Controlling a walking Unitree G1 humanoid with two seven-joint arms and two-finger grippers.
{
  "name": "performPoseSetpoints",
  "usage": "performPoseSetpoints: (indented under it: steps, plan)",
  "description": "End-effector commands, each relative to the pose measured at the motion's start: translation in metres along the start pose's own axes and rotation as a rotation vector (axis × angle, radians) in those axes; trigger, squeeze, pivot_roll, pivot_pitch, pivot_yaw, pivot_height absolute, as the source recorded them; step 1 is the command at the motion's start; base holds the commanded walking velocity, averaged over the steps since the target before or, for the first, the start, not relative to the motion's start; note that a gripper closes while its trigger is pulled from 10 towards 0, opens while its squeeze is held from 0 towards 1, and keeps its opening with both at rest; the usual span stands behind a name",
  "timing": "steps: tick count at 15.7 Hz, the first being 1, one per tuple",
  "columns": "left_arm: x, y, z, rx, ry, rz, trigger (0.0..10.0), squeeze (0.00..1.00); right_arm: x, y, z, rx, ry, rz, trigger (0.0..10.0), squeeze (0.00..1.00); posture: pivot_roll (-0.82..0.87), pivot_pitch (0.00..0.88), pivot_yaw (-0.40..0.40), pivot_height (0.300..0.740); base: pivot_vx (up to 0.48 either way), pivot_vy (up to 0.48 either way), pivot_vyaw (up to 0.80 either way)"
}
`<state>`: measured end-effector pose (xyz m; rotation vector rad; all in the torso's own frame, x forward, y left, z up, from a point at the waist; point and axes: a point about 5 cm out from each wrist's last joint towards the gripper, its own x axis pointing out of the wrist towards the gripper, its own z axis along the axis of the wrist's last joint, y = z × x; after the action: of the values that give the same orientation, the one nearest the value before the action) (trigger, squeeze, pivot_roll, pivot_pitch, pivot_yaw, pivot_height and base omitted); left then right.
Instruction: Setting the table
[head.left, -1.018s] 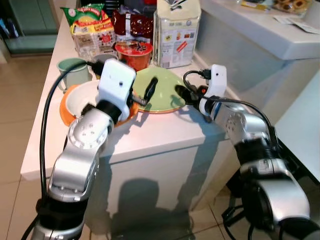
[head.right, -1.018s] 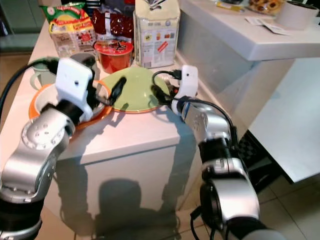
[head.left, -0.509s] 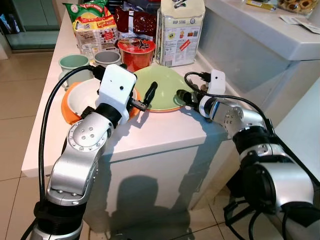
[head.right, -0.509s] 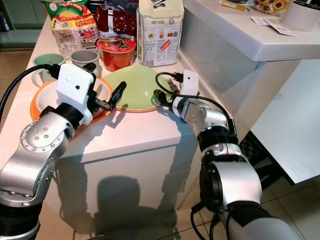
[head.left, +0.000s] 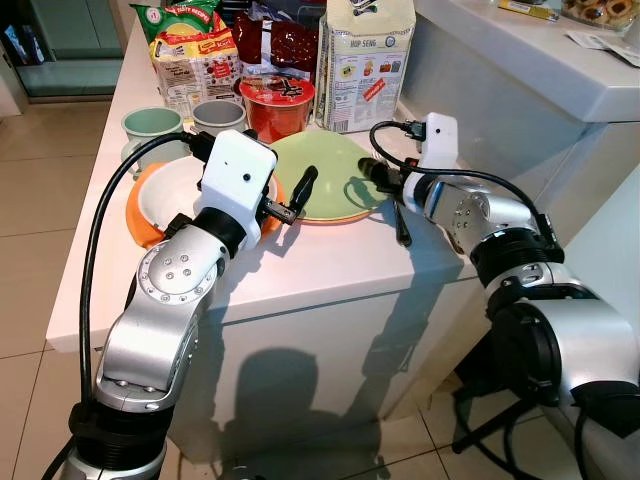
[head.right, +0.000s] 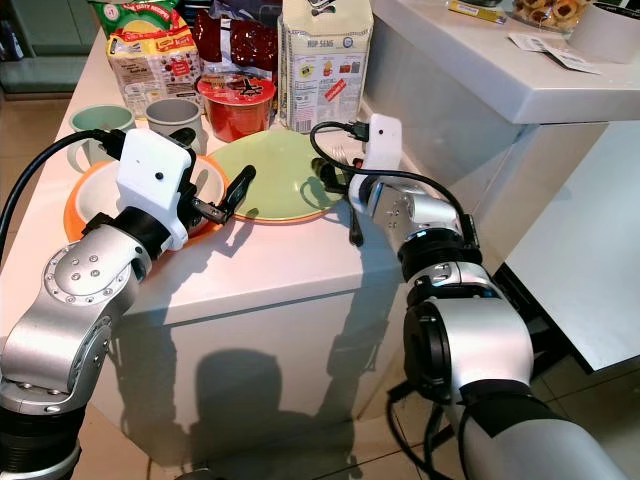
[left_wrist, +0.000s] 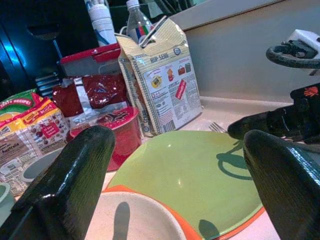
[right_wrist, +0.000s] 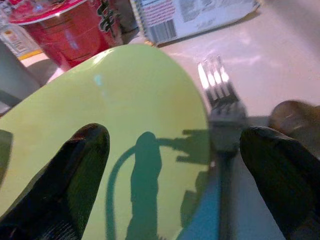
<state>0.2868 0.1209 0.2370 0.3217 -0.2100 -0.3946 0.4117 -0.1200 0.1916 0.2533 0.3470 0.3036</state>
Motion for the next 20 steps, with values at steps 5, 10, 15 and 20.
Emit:
performPoseSetpoints:
  steps: [5, 10, 15, 20]
  plan:
    - [0.003, -0.002, 0.007, 0.015, -0.024, -0.011, 10.0, 0.0, -0.002, 0.01, 0.008, 0.187, 0.02, 0.143, 10.0, 0.0, 0.04, 0.0, -0.071, 0.74, 0.0, 0.0, 0.0]
    - [0.004, -0.001, 0.008, 0.018, -0.027, -0.014, 10.0, 0.0, -0.003, 0.004, -0.009, 0.255, 0.098, 0.139, 10.0, 0.0, 0.04, 0.0, -0.066, 0.74, 0.0, 0.0, 0.0]
    - [0.005, -0.002, 0.008, 0.019, -0.026, -0.015, 10.0, 0.0, -0.006, -0.007, -0.026, 0.329, 0.143, 0.116, 10.0, 0.0, 0.05, 0.0, -0.066, 0.74, 0.0, 0.0, 0.0]
    - [0.005, 0.0, 0.008, 0.024, -0.029, -0.012, 10.0, 0.0, -0.01, -0.016, -0.014, 0.35, 0.077, 0.103, 10.0, 0.0, 0.04, 0.0, -0.063, 0.74, 0.0, 0.0, 0.0]
